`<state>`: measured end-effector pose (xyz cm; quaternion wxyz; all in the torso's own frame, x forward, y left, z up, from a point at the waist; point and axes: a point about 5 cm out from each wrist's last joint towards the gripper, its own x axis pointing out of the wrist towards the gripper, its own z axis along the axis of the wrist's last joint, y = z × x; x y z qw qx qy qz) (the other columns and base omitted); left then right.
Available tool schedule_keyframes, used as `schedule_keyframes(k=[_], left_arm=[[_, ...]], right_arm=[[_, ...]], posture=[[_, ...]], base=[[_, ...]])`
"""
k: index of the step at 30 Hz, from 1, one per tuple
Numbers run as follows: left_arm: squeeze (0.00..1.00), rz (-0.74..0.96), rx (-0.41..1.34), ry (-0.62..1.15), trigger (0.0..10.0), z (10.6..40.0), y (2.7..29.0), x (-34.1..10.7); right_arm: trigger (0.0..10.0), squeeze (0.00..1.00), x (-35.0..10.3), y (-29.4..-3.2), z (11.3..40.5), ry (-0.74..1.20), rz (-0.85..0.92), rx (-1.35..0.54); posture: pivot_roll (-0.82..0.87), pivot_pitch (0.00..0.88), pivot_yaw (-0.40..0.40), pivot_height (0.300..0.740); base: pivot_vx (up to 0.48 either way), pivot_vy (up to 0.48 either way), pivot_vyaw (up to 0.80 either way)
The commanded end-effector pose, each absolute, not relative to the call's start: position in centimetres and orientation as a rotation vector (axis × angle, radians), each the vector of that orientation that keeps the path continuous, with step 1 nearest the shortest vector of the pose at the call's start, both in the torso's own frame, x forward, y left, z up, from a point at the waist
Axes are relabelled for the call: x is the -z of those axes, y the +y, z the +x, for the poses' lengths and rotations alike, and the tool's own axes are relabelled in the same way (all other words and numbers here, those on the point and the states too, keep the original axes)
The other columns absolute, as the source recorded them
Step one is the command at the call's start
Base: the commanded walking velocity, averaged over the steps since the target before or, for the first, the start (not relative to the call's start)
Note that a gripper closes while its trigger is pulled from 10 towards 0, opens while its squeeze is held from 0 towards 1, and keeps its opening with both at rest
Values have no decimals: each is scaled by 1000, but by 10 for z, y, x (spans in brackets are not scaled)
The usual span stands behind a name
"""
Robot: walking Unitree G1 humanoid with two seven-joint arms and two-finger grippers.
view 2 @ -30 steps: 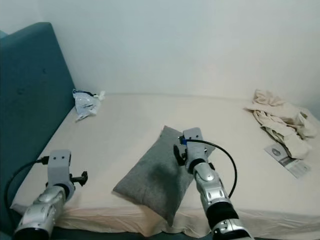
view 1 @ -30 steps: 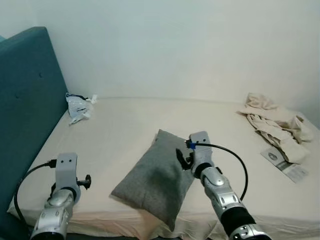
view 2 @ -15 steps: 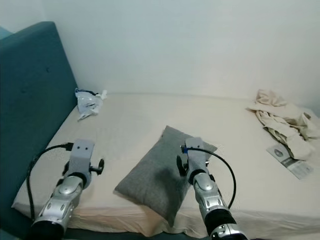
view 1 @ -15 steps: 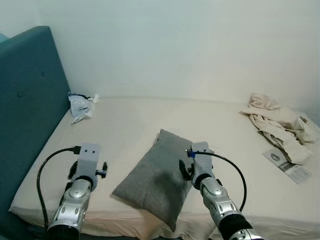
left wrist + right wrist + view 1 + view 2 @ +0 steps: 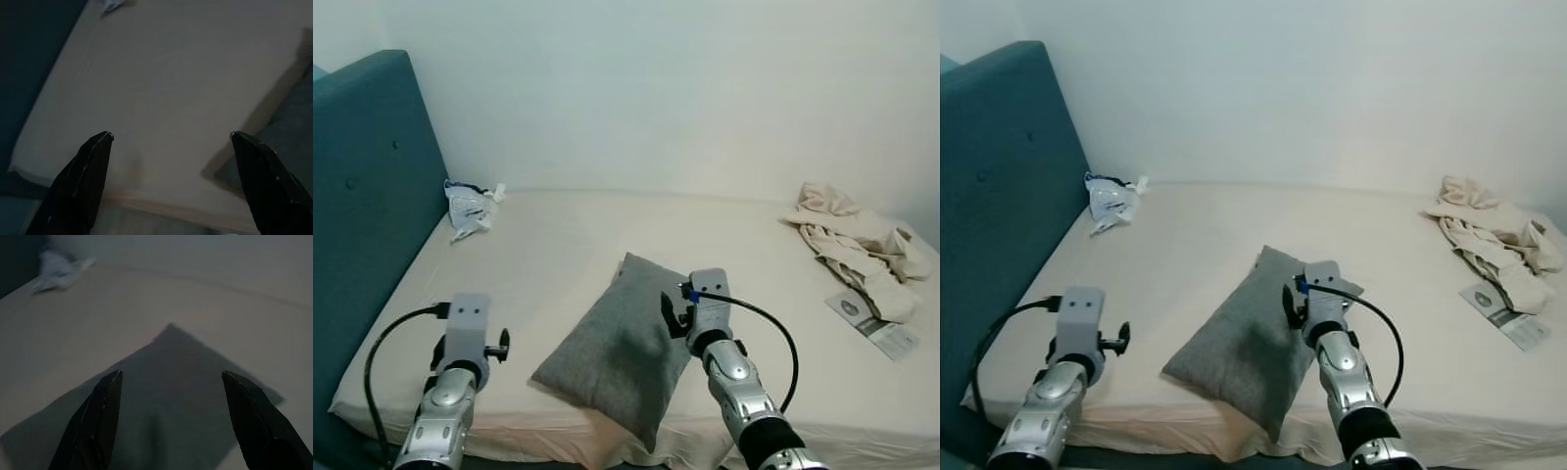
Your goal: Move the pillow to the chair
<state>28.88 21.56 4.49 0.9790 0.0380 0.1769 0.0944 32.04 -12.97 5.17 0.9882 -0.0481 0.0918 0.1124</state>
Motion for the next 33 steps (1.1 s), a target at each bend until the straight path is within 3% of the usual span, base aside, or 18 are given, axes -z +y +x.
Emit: schedule_keyframes(k=[1, 7, 9, 12, 18, 20, 23, 24, 28, 33], left_arm=[[0, 83, -141, 387, 10000, 297, 200, -44], [0, -134, -197, 328, 10000, 294, 183, -48], [0, -94, -167, 292, 10000, 291, 180, -52], [0, 136, -93, 277, 10000, 280, 189, -46], [0, 65, -166, 311, 10000, 267, 214, -38], [0, -60, -284, 345, 10000, 272, 227, -33], [0, -15, -290, 330, 10000, 286, 223, -40], [0, 89, -247, 322, 10000, 296, 215, -46], [0, 205, -179, 273, 10000, 302, 210, -56], [0, 155, -187, 255, 10000, 301, 206, -60]], right_arm=[[10000, 0, -51, -121, 317, 189, -107, -281], [10000, 0, -48, -128, 319, 210, -87, -261], [10000, 0, -47, -131, 321, 224, -85, -249], [10000, 0, -54, -130, 329, 218, 65, -192], [10000, 0, -63, -126, 333, 170, 7, -191], [10000, 0, -64, -123, 336, 182, -132, -243], [10000, 0, -65, -129, 339, 181, -150, -202], [10000, 0, -65, -133, 339, 184, -54, -158], [10000, 0, -67, -133, 339, 170, 27, -158], [10000, 0, -74, -135, 340, 110, -5, -111]], posture=[[-13, 12, -81, 740], [31, 16, -105, 740], [32, 14, -108, 740], [22, 21, -93, 740], [-21, 35, -51, 740], [-58, 40, -33, 740], [-67, 49, -28, 740], [-55, 42, -34, 740], [-31, 48, -42, 740], [-17, 83, -45, 740]], base=[[0, 0, 0], [0, 0, 0], [0, 0, 0], [0, 0, 0], [0, 0, 0], [0, 0, 0], [0, 0, 0], [0, 0, 0], [0, 0, 0], [0, 0, 0]])
